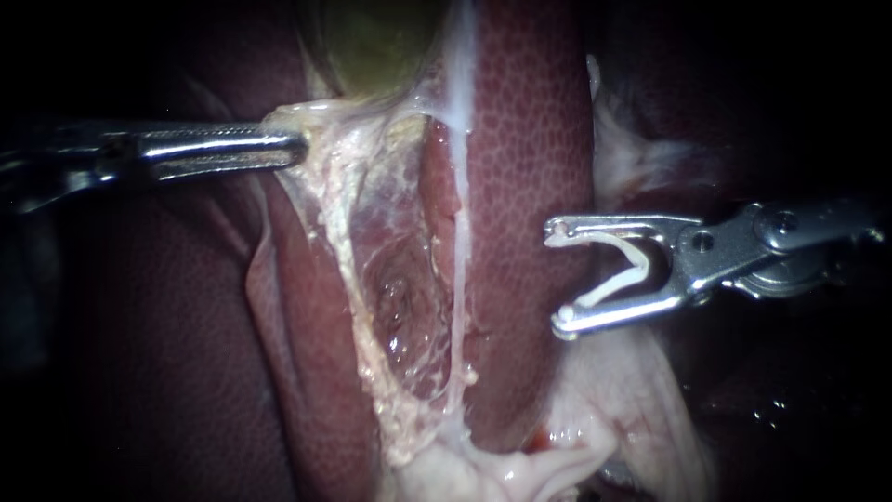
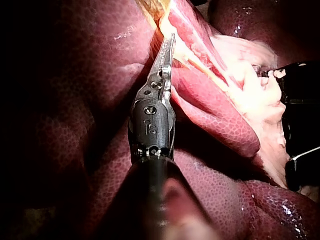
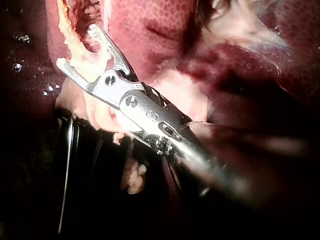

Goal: Grabbing gallbladder

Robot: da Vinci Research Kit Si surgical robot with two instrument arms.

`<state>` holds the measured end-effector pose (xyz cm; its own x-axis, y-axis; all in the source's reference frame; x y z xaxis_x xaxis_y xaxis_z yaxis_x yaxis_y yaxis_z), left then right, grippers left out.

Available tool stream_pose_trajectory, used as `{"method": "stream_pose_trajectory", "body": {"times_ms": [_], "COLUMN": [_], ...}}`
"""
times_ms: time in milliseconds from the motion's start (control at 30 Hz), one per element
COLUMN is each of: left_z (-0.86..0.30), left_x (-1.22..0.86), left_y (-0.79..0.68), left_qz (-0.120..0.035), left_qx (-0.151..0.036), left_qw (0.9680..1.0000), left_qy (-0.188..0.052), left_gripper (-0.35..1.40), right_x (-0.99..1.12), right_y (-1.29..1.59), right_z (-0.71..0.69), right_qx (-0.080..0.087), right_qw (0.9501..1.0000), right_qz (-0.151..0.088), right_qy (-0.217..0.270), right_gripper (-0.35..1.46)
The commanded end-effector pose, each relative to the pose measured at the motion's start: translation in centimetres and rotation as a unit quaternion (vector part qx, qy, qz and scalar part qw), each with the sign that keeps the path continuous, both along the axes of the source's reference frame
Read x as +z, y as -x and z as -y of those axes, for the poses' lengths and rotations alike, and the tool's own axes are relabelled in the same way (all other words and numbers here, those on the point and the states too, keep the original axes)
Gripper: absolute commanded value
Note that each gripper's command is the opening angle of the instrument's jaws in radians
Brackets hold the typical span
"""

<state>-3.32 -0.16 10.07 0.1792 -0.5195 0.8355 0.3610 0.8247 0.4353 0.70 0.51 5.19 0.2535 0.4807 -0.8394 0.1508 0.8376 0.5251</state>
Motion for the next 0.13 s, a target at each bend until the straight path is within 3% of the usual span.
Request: {"method": "stream_pose_trajectory", "body": {"times_ms": [33,133], "left_z": [0.0,0.0], "left_x": [0.01,0.01], "left_y": [0.0,0.01], "left_qz": [-0.001,-0.001], "left_qx": [0.0,-0.001], "left_qw": [1.0,1.0], "left_qy": [0.0,0.0], "left_gripper": [-0.35,-0.35], "right_x": [0.0,0.0], "right_y": [0.0,0.0], "right_z": [0.0,0.0], "right_qx": [0.0,0.0], "right_qw": [1.0,1.0], "right_qz": [0.0,0.0], "right_qy": [0.0,0.0], "right_gripper": [0.57,0.57]}}
